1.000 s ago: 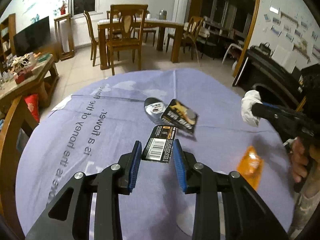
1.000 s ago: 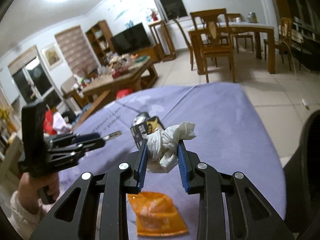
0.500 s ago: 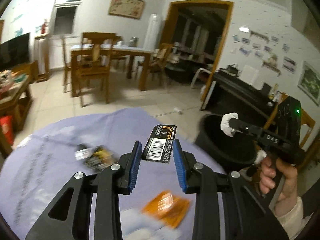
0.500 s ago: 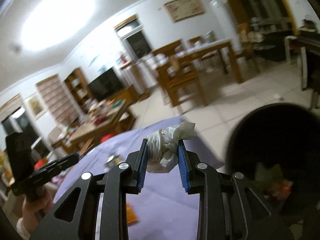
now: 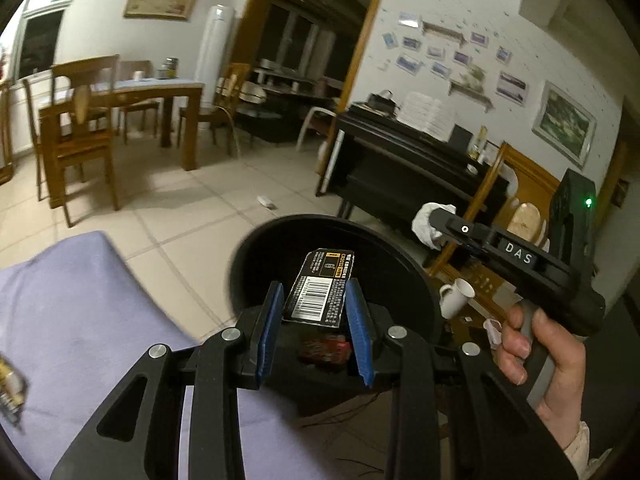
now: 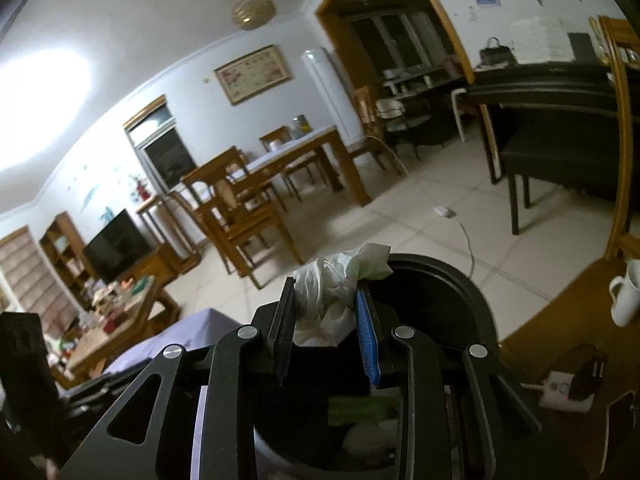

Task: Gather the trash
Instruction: 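Carry the battery card and tissue over the black bin and open both tools, then grasp the black and gold battery card with the left tool while the right tool grasps the orange snack packet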

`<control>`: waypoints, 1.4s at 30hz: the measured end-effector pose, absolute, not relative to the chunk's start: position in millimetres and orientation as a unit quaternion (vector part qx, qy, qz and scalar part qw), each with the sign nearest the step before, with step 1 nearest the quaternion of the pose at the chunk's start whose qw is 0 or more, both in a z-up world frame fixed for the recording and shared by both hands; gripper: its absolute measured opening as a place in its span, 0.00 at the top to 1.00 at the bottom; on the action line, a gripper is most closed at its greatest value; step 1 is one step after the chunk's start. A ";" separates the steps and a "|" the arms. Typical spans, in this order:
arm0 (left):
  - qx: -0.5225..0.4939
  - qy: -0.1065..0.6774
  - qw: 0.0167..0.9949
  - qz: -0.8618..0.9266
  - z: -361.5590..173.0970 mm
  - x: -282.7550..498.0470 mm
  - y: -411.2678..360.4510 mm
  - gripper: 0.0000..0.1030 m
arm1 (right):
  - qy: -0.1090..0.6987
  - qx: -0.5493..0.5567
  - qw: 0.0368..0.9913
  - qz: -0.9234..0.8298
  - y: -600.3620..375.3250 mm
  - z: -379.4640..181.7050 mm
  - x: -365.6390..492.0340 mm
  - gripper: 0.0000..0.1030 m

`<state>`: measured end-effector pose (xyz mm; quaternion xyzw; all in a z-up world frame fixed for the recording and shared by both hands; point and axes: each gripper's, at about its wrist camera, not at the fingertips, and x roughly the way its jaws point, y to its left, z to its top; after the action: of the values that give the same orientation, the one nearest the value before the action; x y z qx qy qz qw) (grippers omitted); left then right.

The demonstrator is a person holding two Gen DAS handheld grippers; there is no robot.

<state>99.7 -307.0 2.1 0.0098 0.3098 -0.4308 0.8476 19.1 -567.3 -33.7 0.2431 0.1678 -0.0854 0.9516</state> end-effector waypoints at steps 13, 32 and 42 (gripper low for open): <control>0.021 0.338 0.830 -0.443 -22.0 100.3 -348.2 0.69 | 0.182 0.271 0.941 -0.087 -599.6 -63.3 38.7 0.72; 0.055 0.315 0.858 -0.401 -12.6 97.7 -347.6 0.25 | 0.191 0.302 0.932 -0.071 -585.4 -73.2 53.4 0.25; 0.029 0.319 0.882 -0.346 -3.9 108.6 -266.0 0.19 | 0.220 0.254 0.941 -0.041 -538.0 -70.1 76.9 0.25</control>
<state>108.6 -266.0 -3.9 0.0287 0.3186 -0.3464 0.8819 76.9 -538.0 -70.1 0.2543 0.2195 -0.0408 0.9410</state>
